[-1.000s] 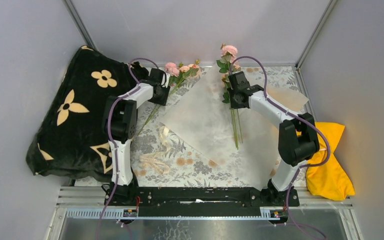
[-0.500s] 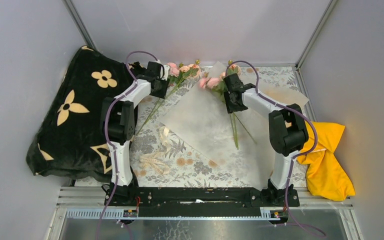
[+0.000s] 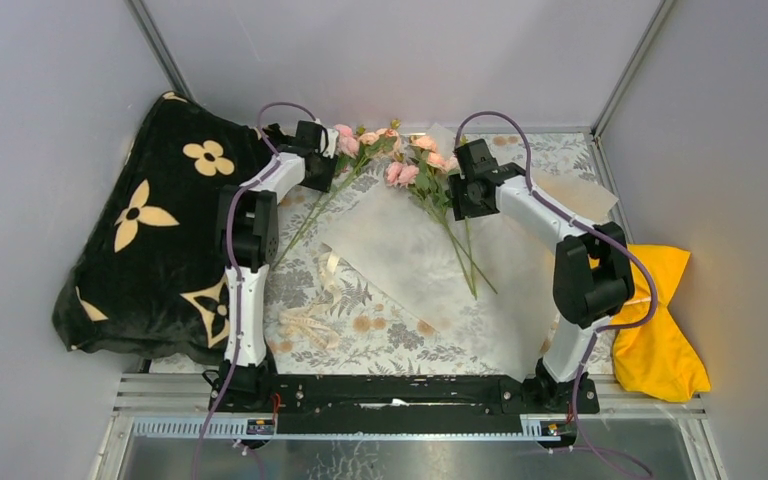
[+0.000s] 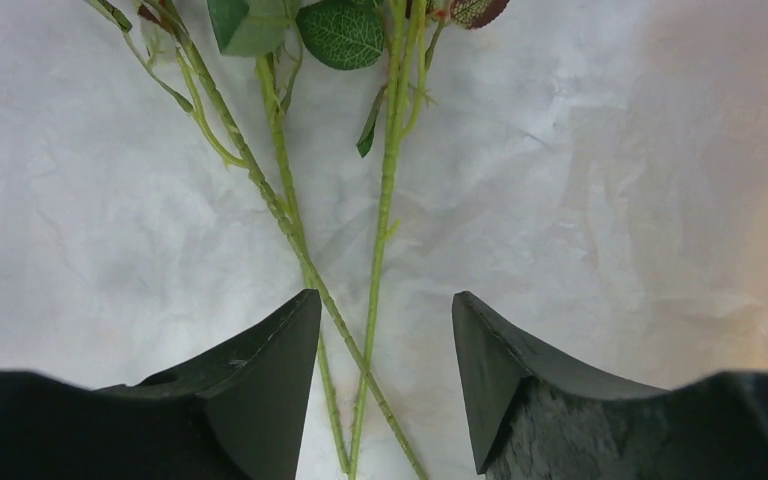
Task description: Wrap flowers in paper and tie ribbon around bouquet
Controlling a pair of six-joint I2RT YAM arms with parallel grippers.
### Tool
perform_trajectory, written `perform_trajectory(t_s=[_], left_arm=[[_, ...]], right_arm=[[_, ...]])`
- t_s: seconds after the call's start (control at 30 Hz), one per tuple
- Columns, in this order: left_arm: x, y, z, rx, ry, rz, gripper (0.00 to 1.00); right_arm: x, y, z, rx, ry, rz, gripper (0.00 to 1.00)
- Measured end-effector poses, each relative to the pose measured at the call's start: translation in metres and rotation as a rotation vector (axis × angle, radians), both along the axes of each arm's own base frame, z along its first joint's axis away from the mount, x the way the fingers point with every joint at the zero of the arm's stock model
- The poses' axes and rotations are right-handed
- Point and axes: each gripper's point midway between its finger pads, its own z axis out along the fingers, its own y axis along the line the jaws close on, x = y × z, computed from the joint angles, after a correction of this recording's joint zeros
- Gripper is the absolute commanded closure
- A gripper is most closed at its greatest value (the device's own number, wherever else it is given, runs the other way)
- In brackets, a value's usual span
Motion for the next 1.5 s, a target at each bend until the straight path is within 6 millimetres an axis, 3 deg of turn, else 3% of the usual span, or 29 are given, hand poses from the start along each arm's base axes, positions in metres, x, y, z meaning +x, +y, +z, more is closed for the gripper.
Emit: perform_trajectory(t_s=[0.03,0.17,0.33,0.4,0.43,0.6,0.73,0.83,0.97,1.1,1.17,1.23,1.3,1.4,1.5], left_arm=[[-0.003,0.0,-0.011,0.002,0.024,-0.004,0.51],[0.002,-0.006,-0.006,0.009,0.009,-0.03,0.53],[-0.004,-0.009,-0.014,0.022,0.037,-0.042,0.7],[-0.004,-0.008,-0.014,0.032,0.038,-0.039,0.83],[-0.005,-0.007,-0.015,0.037,0.039,-0.039,0.98],[-0.006,-0.005,-0.015,0.053,0.043,-0.034,1.0],[-0.009,0.004,-0.005,-0.014,0.05,0.03,1.0],[-0.016,0.018,0.031,-0.1,0.016,0.1,1.0],[-0.022,0.024,0.131,-0.237,-0.147,0.142,1.0],[-0.047,-0.007,0.245,-0.417,-0.338,0.073,1.0],[-0.063,-0.025,0.283,-0.517,-0.392,0.024,1.0],[-0.081,-0.047,0.301,-0.607,-0.397,-0.025,1.0],[-0.096,-0.068,0.302,-0.683,-0.358,-0.067,1.0],[-0.115,-0.102,0.284,-0.753,-0.26,-0.119,1.0],[-0.135,-0.133,0.265,-0.793,-0.172,-0.165,1.0]], right_arm=[[-0.002,0.0,0.002,0.006,-0.001,0.002,0.41],[-0.01,0.0,0.002,0.019,0.005,0.004,0.41],[-0.019,0.0,-0.004,0.032,0.03,0.009,0.41],[-0.022,0.0,-0.005,0.038,0.036,0.01,0.41],[-0.023,0.001,-0.005,0.04,0.037,0.012,0.41],[-0.026,0.004,0.008,0.072,0.015,0.024,0.41],[-0.028,0.011,0.03,0.129,-0.03,0.049,0.41],[-0.033,0.02,0.047,0.188,-0.07,0.084,0.41],[-0.042,0.047,0.069,0.295,-0.126,0.176,0.34],[-0.061,0.113,0.102,0.48,-0.186,0.381,0.24],[-0.073,0.15,0.122,0.584,-0.225,0.489,0.16],[-0.083,0.183,0.143,0.685,-0.266,0.574,0.11],[-0.088,0.209,0.164,0.778,-0.306,0.63,0.11],[-0.079,0.237,0.188,0.9,-0.362,0.639,0.13],[-0.066,0.256,0.192,0.982,-0.375,0.605,0.18]])
